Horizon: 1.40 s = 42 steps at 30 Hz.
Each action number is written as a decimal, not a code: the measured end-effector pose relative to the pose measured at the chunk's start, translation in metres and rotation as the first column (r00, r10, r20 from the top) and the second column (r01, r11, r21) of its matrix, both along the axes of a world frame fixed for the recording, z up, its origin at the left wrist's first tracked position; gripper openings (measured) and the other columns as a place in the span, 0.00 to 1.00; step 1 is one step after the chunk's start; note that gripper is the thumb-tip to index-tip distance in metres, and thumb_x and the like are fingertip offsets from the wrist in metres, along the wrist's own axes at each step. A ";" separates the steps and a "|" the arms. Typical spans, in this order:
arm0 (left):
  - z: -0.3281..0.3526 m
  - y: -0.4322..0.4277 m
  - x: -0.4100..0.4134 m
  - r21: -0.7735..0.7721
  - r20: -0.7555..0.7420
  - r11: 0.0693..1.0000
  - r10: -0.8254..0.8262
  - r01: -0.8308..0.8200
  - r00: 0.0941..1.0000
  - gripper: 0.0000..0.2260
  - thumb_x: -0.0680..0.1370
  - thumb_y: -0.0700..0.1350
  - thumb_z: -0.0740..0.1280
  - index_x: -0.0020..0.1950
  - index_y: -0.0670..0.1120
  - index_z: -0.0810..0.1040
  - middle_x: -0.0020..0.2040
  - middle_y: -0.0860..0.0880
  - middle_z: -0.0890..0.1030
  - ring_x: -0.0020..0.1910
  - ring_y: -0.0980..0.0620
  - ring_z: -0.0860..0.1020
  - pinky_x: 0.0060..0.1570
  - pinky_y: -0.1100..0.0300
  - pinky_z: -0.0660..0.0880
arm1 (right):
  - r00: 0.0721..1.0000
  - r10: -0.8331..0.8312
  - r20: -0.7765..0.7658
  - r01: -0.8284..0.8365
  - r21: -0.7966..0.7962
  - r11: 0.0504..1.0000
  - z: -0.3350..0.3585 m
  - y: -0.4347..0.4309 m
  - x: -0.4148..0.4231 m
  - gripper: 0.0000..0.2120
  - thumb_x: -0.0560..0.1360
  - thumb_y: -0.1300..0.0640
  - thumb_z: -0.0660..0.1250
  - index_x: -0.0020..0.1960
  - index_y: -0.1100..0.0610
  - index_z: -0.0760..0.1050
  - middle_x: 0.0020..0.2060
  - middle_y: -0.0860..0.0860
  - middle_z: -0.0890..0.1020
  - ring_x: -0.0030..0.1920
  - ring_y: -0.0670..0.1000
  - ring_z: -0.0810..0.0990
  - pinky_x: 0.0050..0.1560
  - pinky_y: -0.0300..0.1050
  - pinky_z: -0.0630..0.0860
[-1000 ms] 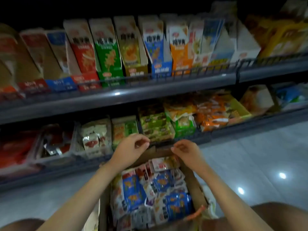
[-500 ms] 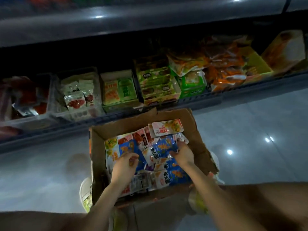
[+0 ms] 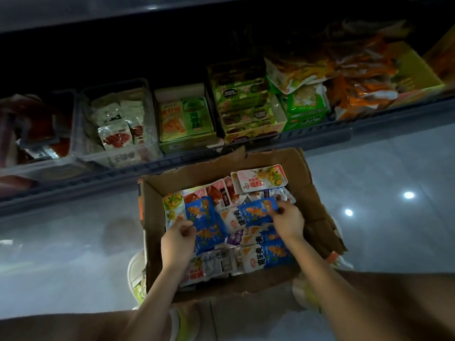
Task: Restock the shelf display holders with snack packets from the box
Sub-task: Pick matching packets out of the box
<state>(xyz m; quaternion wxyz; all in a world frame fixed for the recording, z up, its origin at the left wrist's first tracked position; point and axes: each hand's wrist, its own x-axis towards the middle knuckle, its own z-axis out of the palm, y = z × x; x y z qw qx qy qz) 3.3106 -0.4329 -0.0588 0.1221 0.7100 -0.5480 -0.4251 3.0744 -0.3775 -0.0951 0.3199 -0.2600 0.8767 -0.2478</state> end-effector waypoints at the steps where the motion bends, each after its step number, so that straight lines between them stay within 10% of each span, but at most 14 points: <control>1: 0.000 0.002 0.001 0.034 0.011 0.999 0.026 -0.026 1.000 0.07 0.78 0.42 0.65 0.52 0.44 0.81 0.47 0.48 0.82 0.45 0.47 0.80 0.43 0.53 0.78 | 0.981 -0.100 0.168 0.115 -0.086 0.990 0.011 0.003 0.000 0.04 0.78 0.59 0.65 0.50 0.56 0.79 0.41 0.52 0.82 0.40 0.52 0.82 0.40 0.51 0.81; 7: 0.026 0.016 -0.023 0.528 -0.414 0.813 0.499 -0.246 0.761 0.08 0.77 0.48 0.68 0.49 0.44 0.75 0.45 0.43 0.82 0.46 0.46 0.81 0.42 0.53 0.80 | 0.677 -0.333 0.657 0.507 -0.088 0.857 0.065 0.003 0.031 0.08 0.77 0.66 0.65 0.45 0.54 0.73 0.43 0.51 0.78 0.41 0.53 0.80 0.30 0.42 0.79; 13: 0.041 0.016 -0.030 0.541 -0.592 0.745 0.667 -0.390 0.452 0.08 0.78 0.38 0.65 0.56 0.48 0.73 0.54 0.44 0.82 0.46 0.49 0.82 0.37 0.56 0.81 | 0.579 -0.199 0.791 0.277 0.039 0.960 0.068 0.010 0.078 0.05 0.76 0.62 0.67 0.51 0.56 0.77 0.45 0.54 0.83 0.41 0.54 0.83 0.36 0.48 0.82; 18: 0.037 0.005 -0.011 0.423 -0.548 0.777 0.629 -0.466 0.551 0.09 0.78 0.34 0.63 0.50 0.48 0.74 0.56 0.43 0.80 0.51 0.46 0.80 0.44 0.53 0.78 | 0.957 0.246 0.155 -0.265 0.113 0.958 0.037 0.032 0.013 0.08 0.78 0.60 0.63 0.55 0.53 0.78 0.53 0.50 0.81 0.49 0.50 0.80 0.51 0.46 0.76; 25: 0.025 0.010 0.001 0.464 -0.445 0.784 0.609 -0.413 0.656 0.08 0.80 0.37 0.61 0.57 0.47 0.74 0.54 0.44 0.80 0.48 0.45 0.81 0.40 0.51 0.78 | 0.582 0.810 -0.067 -0.727 0.404 0.556 0.003 0.027 -0.024 0.29 0.69 0.47 0.74 0.67 0.49 0.71 0.65 0.49 0.73 0.66 0.52 0.69 0.65 0.47 0.66; 30: 0.024 0.009 0.006 0.445 -0.421 0.791 0.598 -0.420 0.681 0.07 0.81 0.40 0.61 0.58 0.47 0.74 0.49 0.45 0.81 0.41 0.46 0.80 0.39 0.51 0.77 | 0.371 0.912 -0.177 -0.749 0.523 0.406 -0.002 0.039 -0.014 0.20 0.71 0.46 0.69 0.61 0.50 0.75 0.64 0.49 0.75 0.67 0.52 0.69 0.67 0.48 0.59; 34: 0.027 0.003 0.004 0.409 -0.427 0.813 0.572 -0.414 0.700 0.05 0.80 0.40 0.62 0.53 0.48 0.74 0.50 0.46 0.80 0.49 0.43 0.80 0.52 0.41 0.77 | 0.542 0.823 -0.169 -0.736 0.378 0.562 0.012 0.046 -0.020 0.09 0.75 0.48 0.66 0.47 0.53 0.80 0.47 0.48 0.81 0.50 0.49 0.78 0.44 0.41 0.68; 38: 0.027 0.004 -0.001 0.318 -0.407 0.873 0.477 -0.369 0.779 0.06 0.79 0.39 0.63 0.46 0.50 0.75 0.50 0.45 0.81 0.50 0.41 0.80 0.54 0.42 0.77 | 0.913 0.391 0.117 -0.399 0.063 0.915 0.035 0.038 -0.028 0.11 0.73 0.54 0.72 0.37 0.61 0.78 0.33 0.50 0.80 0.35 0.48 0.79 0.38 0.44 0.73; 42: 0.031 0.007 -0.014 0.183 -0.382 0.960 0.269 -0.213 0.884 0.04 0.79 0.40 0.63 0.49 0.49 0.76 0.51 0.39 0.80 0.49 0.39 0.79 0.53 0.42 0.76 | 0.786 0.015 0.618 0.068 -0.111 0.992 0.068 0.020 -0.018 0.03 0.71 0.64 0.72 0.45 0.63 0.82 0.35 0.54 0.85 0.33 0.48 0.83 0.35 0.43 0.81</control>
